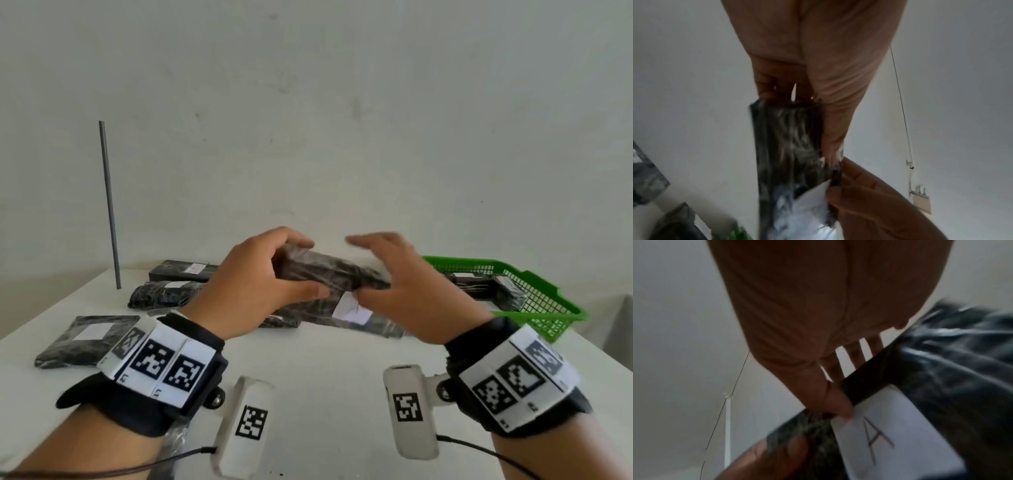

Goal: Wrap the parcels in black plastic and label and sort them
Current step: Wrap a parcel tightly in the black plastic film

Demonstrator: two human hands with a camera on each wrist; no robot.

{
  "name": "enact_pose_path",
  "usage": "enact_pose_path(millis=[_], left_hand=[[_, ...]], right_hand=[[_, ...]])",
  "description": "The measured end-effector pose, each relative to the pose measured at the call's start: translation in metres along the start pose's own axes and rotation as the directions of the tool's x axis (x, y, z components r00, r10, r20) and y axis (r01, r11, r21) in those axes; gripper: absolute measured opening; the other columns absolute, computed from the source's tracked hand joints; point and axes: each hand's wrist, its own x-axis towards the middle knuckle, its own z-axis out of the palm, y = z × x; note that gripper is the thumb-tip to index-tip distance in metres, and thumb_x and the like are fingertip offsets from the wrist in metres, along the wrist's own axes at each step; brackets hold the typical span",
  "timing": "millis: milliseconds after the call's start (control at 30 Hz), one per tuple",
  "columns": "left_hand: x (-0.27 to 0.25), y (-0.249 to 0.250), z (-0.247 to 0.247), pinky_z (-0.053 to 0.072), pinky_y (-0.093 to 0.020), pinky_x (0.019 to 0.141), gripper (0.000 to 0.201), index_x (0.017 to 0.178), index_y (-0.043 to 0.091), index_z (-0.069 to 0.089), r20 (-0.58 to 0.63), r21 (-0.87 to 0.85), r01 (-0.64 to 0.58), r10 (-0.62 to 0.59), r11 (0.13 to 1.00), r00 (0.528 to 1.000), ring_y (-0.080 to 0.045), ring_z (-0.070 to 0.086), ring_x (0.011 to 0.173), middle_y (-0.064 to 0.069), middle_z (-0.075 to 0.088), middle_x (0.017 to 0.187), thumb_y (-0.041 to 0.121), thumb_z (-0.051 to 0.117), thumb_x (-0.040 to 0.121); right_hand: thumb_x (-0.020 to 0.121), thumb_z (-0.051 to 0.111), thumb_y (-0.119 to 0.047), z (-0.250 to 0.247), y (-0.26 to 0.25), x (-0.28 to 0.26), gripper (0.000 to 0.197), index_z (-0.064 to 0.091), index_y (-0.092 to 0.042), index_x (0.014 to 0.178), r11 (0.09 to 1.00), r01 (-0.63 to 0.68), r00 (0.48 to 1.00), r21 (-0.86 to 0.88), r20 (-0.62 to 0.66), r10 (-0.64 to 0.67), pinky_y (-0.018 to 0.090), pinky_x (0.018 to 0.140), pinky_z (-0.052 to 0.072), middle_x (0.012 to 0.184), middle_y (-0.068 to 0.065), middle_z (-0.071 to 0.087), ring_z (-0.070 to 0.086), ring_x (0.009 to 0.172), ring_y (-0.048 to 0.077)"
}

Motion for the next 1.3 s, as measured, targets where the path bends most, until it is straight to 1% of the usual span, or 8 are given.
enact_pose_path(millis=[67, 167, 333, 433, 567, 667, 867, 1300], left_hand=[[0.000, 0.003, 0.004, 0.063, -0.029, 0.079, 0.054, 0.115, 0.030, 0.066, -0.058, -0.082, -0.071, 0.067, 0.994, 0.996, -0.008, 0.075, 0.087, 0.010, 0.077, 0.099, 0.031, 0.094, 0.068], [-0.001, 0.000, 0.004, 0.061, -0.025, 0.076, 0.051, 0.111, 0.027, 0.070, -0.054, -0.295, -0.081, 0.068, 0.952, 0.996, -0.011, 0.075, 0.092, 0.009, 0.076, 0.100, 0.031, 0.096, 0.068], [0.000, -0.001, 0.010, 0.059, -0.027, 0.082, 0.030, 0.114, 0.015, 0.067, -0.015, -0.546, -0.057, 0.058, 0.836, 0.998, -0.017, 0.073, 0.098, 0.000, 0.076, 0.103, 0.028, 0.078, 0.090], [-0.002, 0.005, 0.024, 0.057, -0.039, 0.085, 0.025, 0.114, 0.011, 0.061, -0.007, -0.646, -0.057, 0.069, 0.762, 0.998, -0.025, 0.071, 0.100, -0.010, 0.075, 0.107, 0.026, 0.062, 0.094], [-0.002, 0.013, 0.034, 0.055, -0.050, 0.083, 0.027, 0.106, 0.005, 0.058, -0.097, -0.727, -0.069, -0.003, 0.683, 0.995, -0.030, 0.068, 0.096, -0.022, 0.071, 0.102, 0.026, 0.047, 0.093], [-0.003, 0.017, 0.042, 0.050, -0.063, 0.076, 0.023, 0.101, 0.007, 0.057, -0.113, -0.636, -0.064, -0.010, 0.769, 0.994, -0.032, 0.058, 0.086, -0.036, 0.060, 0.097, 0.024, 0.045, 0.090], [-0.004, 0.025, 0.045, 0.050, -0.041, 0.070, 0.016, 0.100, 0.010, 0.058, -0.117, -0.623, -0.078, 0.006, 0.778, 0.993, -0.025, 0.059, 0.078, -0.013, 0.060, 0.084, 0.020, 0.045, 0.100], [-0.008, 0.031, 0.044, 0.051, -0.019, 0.064, 0.012, 0.102, 0.012, 0.056, -0.137, -0.594, -0.146, 0.080, 0.791, 0.987, -0.008, 0.065, 0.075, 0.004, 0.066, 0.079, 0.012, 0.044, 0.106]], right_hand=[[0.096, 0.069, -0.017, 0.007, 0.004, 0.002, 0.044, 0.059, -0.040, 0.132, 0.994, 0.034, 0.999, 0.104, 0.033, -0.037, 0.027, 0.090, 0.056, 0.126, -0.014, 0.068, 0.067, 0.106, 0.006], [0.096, 0.072, -0.010, 0.011, 0.007, 0.002, 0.030, 0.062, -0.033, 0.113, 0.977, 0.045, 0.999, 0.208, -0.009, -0.044, 0.040, 0.090, 0.061, 0.101, -0.011, 0.074, 0.073, 0.095, 0.012], [0.098, 0.061, -0.002, 0.022, 0.000, 0.000, 0.035, 0.053, -0.027, 0.122, 0.890, 0.070, 0.998, 0.450, -0.040, -0.058, 0.063, 0.091, 0.055, 0.110, 0.001, 0.072, 0.069, 0.105, 0.035], [0.086, 0.062, -0.034, 0.031, -0.010, 0.000, 0.047, 0.052, -0.015, 0.128, 0.751, 0.062, 0.998, 0.658, -0.042, -0.046, 0.076, 0.095, 0.046, 0.127, 0.027, 0.060, 0.057, 0.114, 0.052], [0.080, 0.056, -0.074, 0.037, -0.023, 0.005, 0.054, 0.068, -0.033, 0.114, 0.638, 0.035, 0.998, 0.769, -0.060, 0.017, 0.060, 0.115, 0.041, 0.141, 0.011, 0.064, 0.057, 0.135, 0.034], [0.079, 0.051, -0.056, 0.038, -0.025, 0.012, 0.039, 0.063, -0.019, 0.085, 0.625, 0.038, 0.985, 0.780, -0.135, 0.109, 0.055, 0.100, 0.051, 0.112, 0.021, 0.063, 0.061, 0.108, 0.042], [0.077, 0.059, -0.040, 0.039, -0.030, 0.011, 0.025, 0.053, -0.017, 0.084, 0.432, 0.112, 0.962, 0.895, -0.206, 0.177, 0.053, 0.079, 0.038, 0.088, 0.010, 0.047, 0.045, 0.087, 0.029], [0.085, 0.063, -0.028, 0.037, -0.042, 0.003, 0.022, 0.049, -0.012, 0.083, 0.482, 0.240, 0.925, 0.843, -0.348, 0.149, 0.040, 0.067, 0.043, 0.079, 0.009, 0.046, 0.048, 0.075, 0.022]])
